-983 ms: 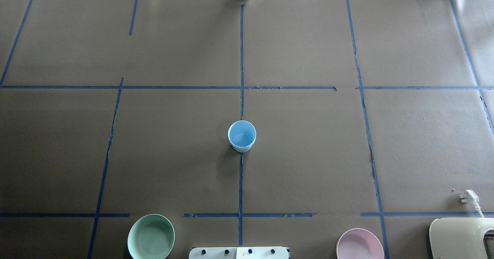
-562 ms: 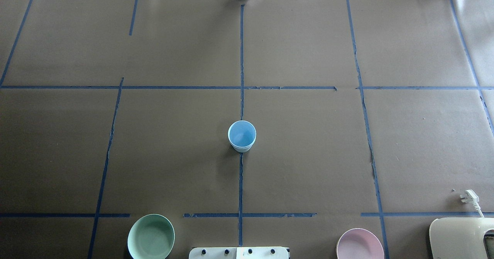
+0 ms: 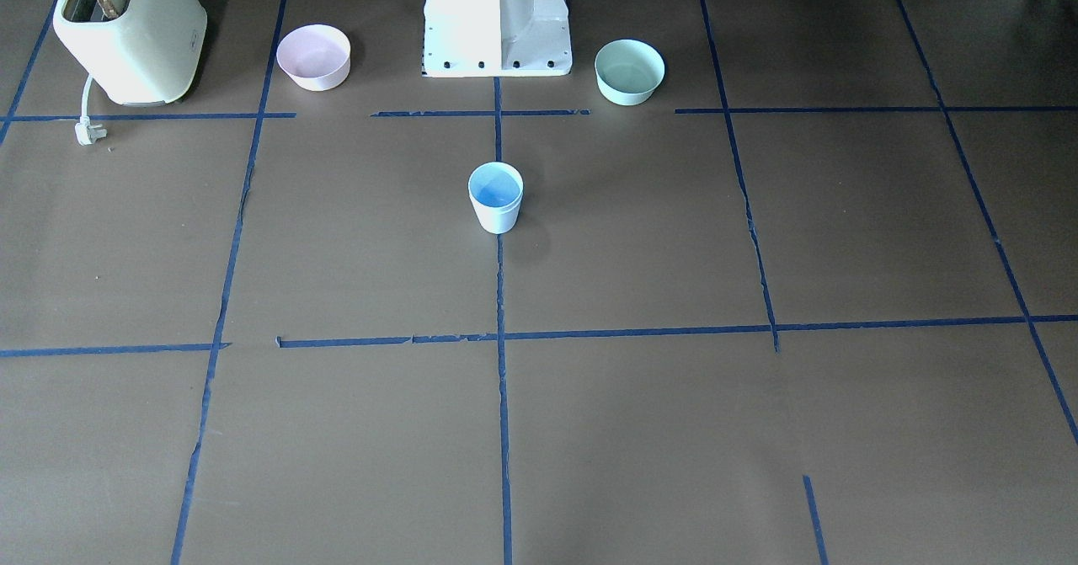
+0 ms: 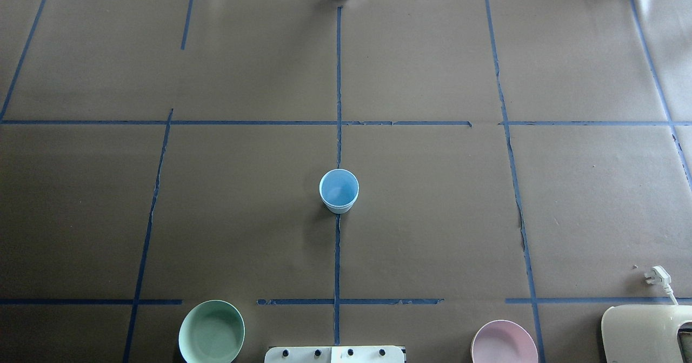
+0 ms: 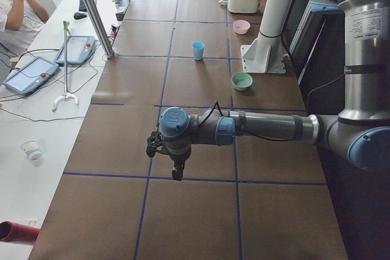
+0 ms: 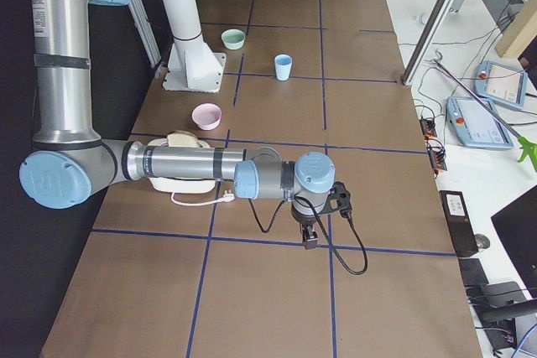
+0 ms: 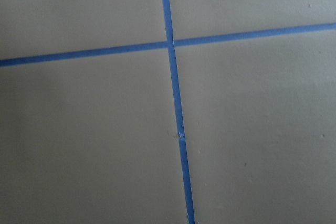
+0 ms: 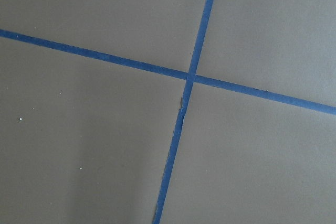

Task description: Stack blue cups with both arms

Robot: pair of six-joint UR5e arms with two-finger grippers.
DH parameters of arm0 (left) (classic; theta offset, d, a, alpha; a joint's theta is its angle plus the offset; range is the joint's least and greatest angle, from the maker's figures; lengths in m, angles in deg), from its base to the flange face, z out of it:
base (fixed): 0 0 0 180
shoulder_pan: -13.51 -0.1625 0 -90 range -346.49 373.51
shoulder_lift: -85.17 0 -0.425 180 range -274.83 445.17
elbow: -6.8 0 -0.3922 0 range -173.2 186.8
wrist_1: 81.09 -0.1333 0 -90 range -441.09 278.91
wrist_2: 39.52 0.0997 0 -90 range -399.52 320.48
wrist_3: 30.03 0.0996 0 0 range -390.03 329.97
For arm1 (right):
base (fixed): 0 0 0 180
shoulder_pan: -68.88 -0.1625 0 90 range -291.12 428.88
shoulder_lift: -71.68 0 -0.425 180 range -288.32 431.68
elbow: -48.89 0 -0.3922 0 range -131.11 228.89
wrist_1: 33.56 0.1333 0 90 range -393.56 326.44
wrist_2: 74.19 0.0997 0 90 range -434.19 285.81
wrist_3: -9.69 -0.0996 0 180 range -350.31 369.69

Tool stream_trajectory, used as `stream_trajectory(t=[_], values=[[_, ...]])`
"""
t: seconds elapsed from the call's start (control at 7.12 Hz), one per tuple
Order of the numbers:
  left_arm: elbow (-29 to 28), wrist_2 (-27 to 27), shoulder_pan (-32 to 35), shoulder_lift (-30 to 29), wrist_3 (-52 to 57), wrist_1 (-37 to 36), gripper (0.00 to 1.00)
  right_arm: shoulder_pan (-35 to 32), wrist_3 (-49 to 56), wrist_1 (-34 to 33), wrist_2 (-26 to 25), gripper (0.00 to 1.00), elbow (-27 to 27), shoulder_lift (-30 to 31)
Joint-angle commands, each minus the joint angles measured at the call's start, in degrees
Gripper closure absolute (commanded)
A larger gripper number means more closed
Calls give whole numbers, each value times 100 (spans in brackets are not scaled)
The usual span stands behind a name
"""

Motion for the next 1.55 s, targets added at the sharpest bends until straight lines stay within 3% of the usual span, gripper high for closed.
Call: stream_trajectory(t=[0.0,0.28,0.7,1.4], values=[[97,2,1,111,5,4,0,1,-6,0,10,0,13,3],[-25,11,1,-116,-56,-136,0,1,12,0,1,0,-22,-6],[-96,73,-34,-713,-56,-1040,0,1,12,0,-105,0,3,186],[-483,240,-52,-1223,5,-937,0,1,-6,0,-70,0,65,249]])
